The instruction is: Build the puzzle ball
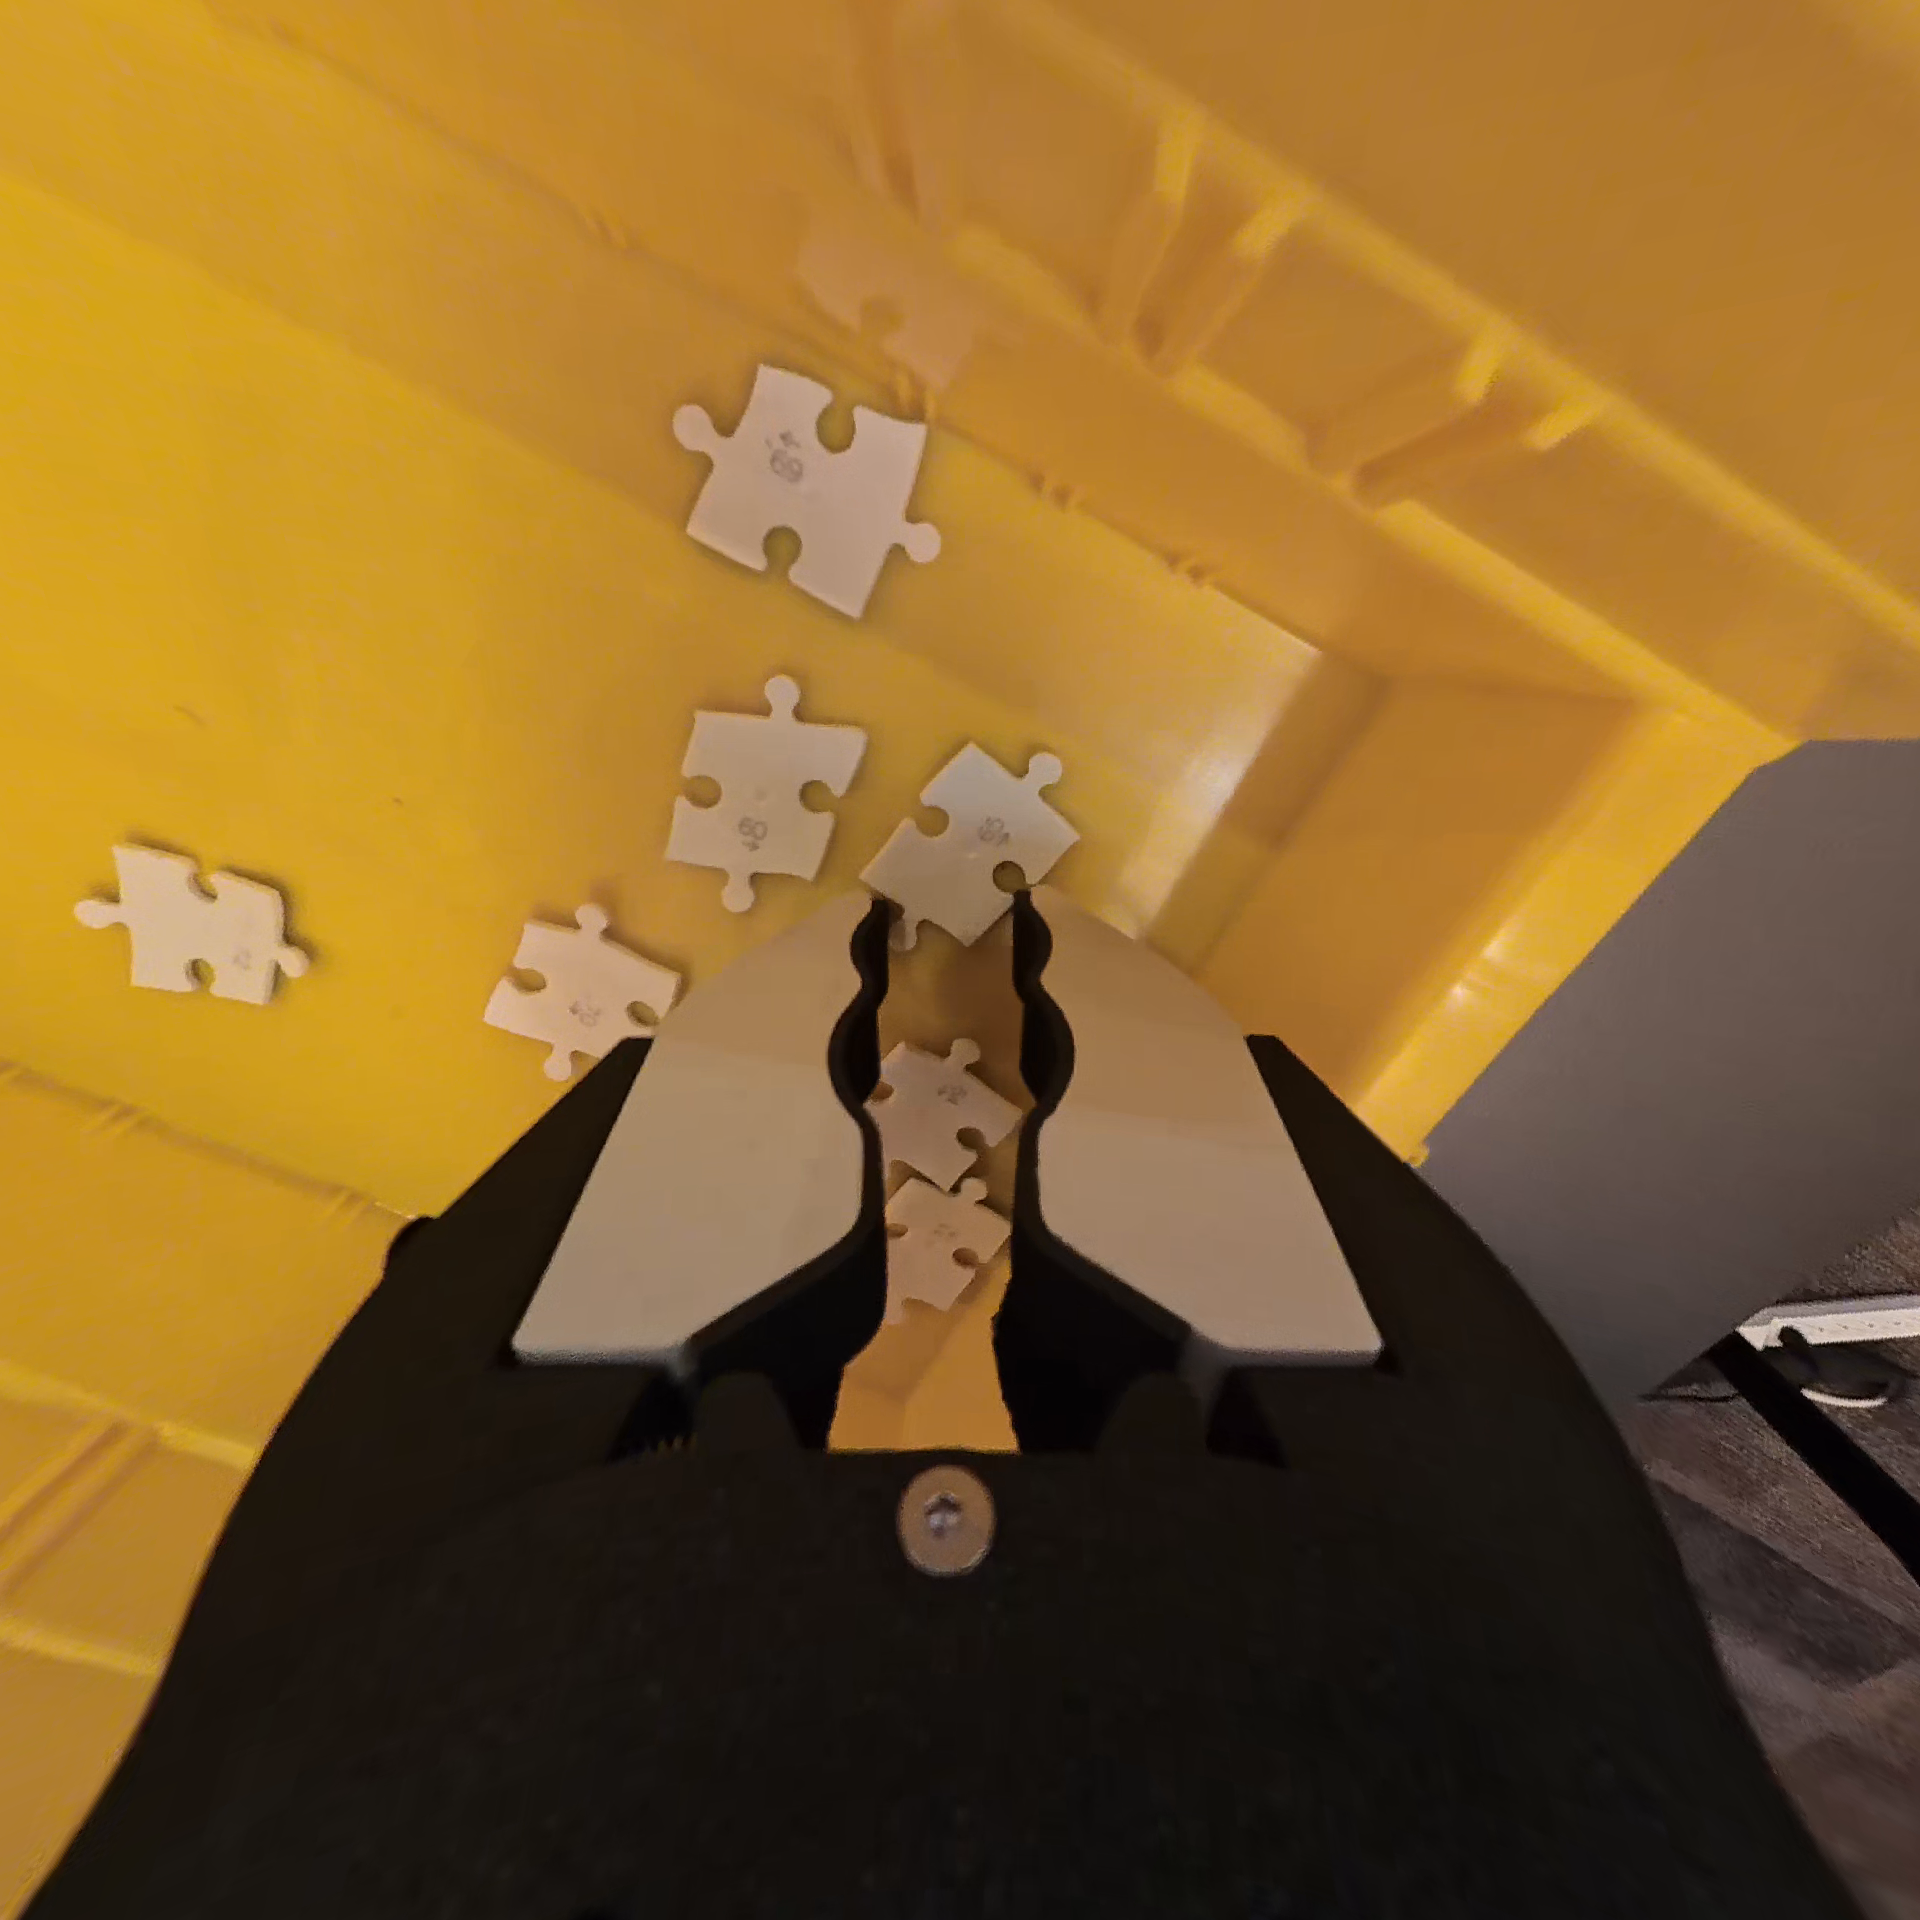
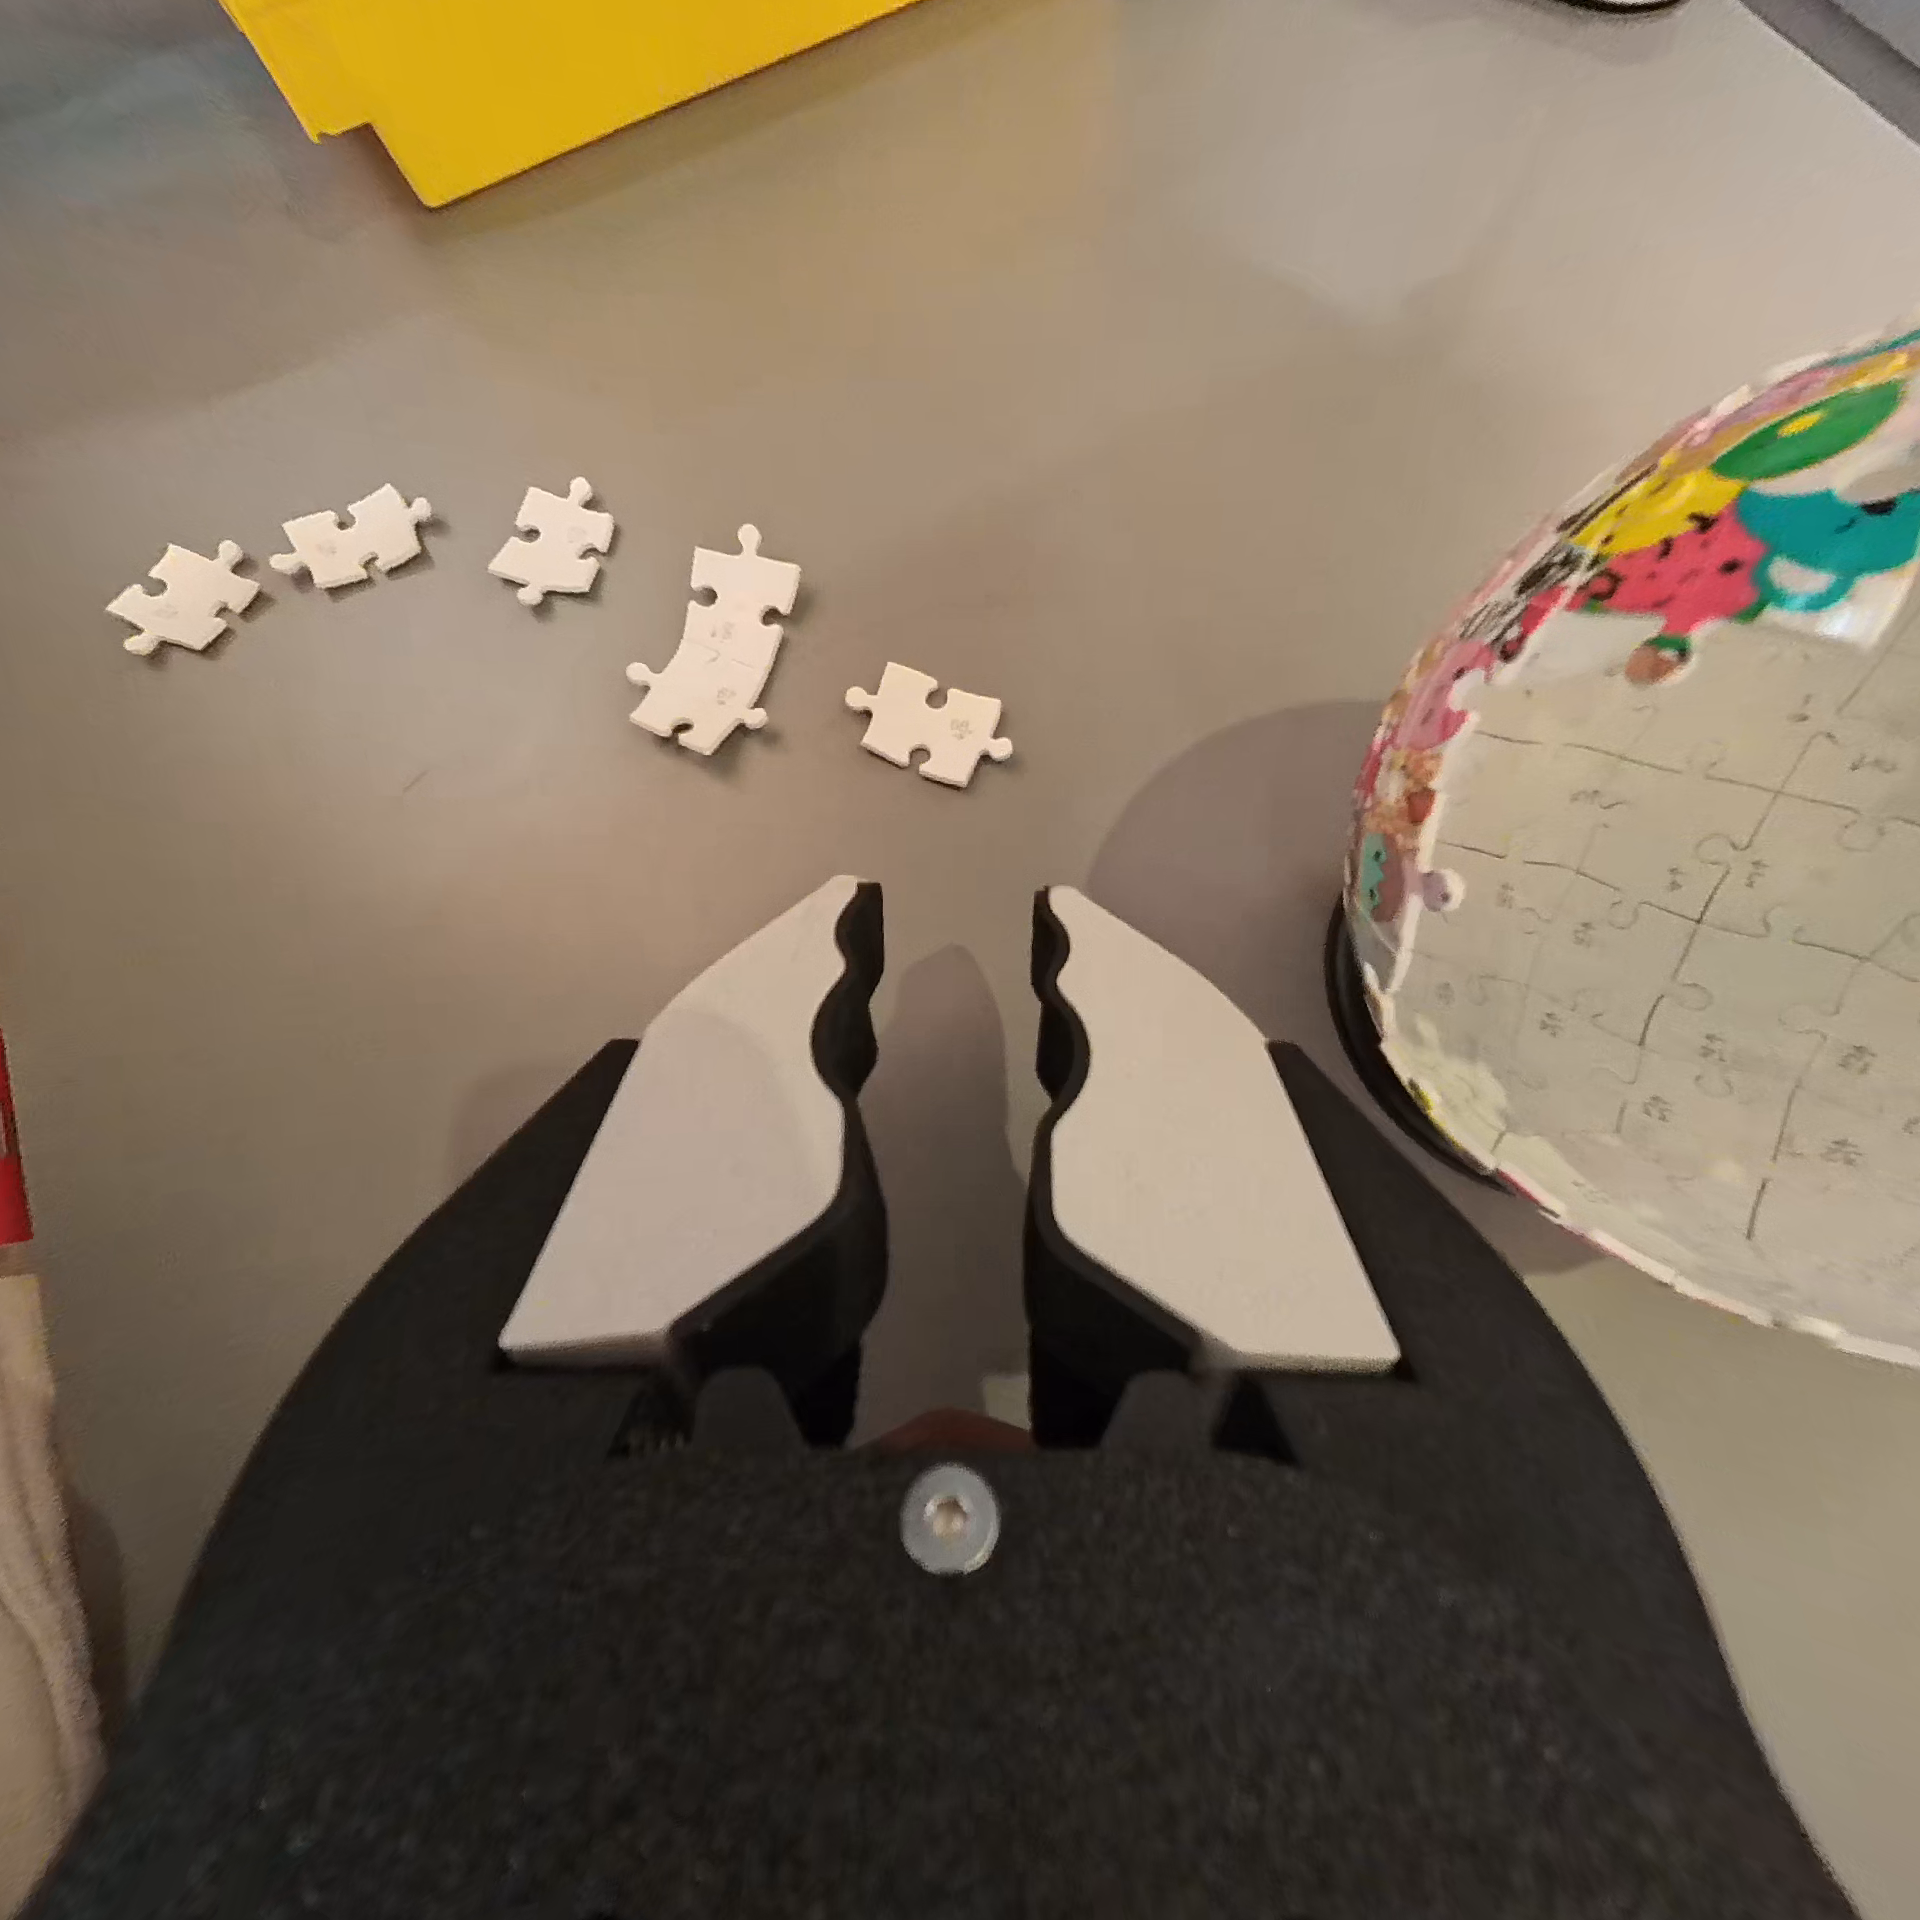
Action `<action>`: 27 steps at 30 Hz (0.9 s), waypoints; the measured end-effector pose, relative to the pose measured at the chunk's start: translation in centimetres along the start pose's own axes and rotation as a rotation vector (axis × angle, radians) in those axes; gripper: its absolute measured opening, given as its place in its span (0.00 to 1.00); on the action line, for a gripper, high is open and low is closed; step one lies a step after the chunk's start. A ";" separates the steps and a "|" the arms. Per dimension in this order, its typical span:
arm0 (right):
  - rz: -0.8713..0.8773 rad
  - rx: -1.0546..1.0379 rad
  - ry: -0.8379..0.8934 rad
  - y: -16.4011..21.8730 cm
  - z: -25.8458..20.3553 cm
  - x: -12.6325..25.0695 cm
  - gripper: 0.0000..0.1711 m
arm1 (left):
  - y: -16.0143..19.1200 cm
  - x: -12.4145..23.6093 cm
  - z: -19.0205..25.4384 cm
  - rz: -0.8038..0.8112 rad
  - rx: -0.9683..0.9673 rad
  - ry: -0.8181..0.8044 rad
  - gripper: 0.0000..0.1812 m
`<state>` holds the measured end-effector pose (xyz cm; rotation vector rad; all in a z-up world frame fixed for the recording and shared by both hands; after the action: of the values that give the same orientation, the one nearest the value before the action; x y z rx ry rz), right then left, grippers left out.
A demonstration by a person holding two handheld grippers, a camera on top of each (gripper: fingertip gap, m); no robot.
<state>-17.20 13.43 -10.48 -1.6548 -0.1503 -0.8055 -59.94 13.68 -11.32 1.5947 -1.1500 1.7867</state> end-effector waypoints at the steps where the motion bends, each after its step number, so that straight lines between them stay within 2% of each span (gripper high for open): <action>1: 0.002 0.004 -0.001 0.0 -0.1 0.0 0.16 | 0.1 0.0 0.0 0.005 0.011 -0.010 0.12; 6: 0.020 0.013 -0.006 -0.2 -0.3 0.3 0.16 | 0.7 1.2 -0.2 0.036 0.079 -0.124 0.12; 9: 0.029 0.030 -0.012 -0.4 -0.3 0.4 0.16 | 0.6 4.9 1.1 0.151 0.175 -0.210 0.12; 11: 0.034 0.054 -0.018 -0.5 -0.5 0.1 0.16 | 0.1 8.4 3.4 0.281 0.236 -0.269 0.12; 14: 0.052 0.073 -0.056 -0.7 -0.9 -0.8 0.16 | -2.3 11.2 9.1 0.457 0.305 -0.219 0.12; 17: 0.085 0.064 -0.134 -0.9 -1.7 -2.0 0.16 | -5.7 9.6 14.0 0.469 0.333 -0.203 0.12; 20: 0.086 0.073 -0.174 -0.6 -2.2 -2.3 0.16 | -10.0 5.7 16.9 0.478 0.365 -0.127 0.12; 23: 0.099 0.061 -0.196 -0.3 -2.6 -1.8 0.16 | -12.6 1.2 17.0 0.362 0.335 -0.114 0.12; 27: 0.113 0.073 -0.175 -0.1 -2.7 -0.7 0.16 | -14.6 -2.5 16.1 0.246 0.253 -0.067 0.12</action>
<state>-18.90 11.28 -10.77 -1.6488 -0.2040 -0.5629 -38.66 8.55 -10.31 1.7276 -1.2355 2.1229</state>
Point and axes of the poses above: each gripper's, where its closed fingertips meet, x back along the fingers, y out of its underside, z = x × y across the jaws, the point moved 8 cm from there along x, back along the fingers, and after that the axes turned 5 degrees about z, right-handed, at the moved point
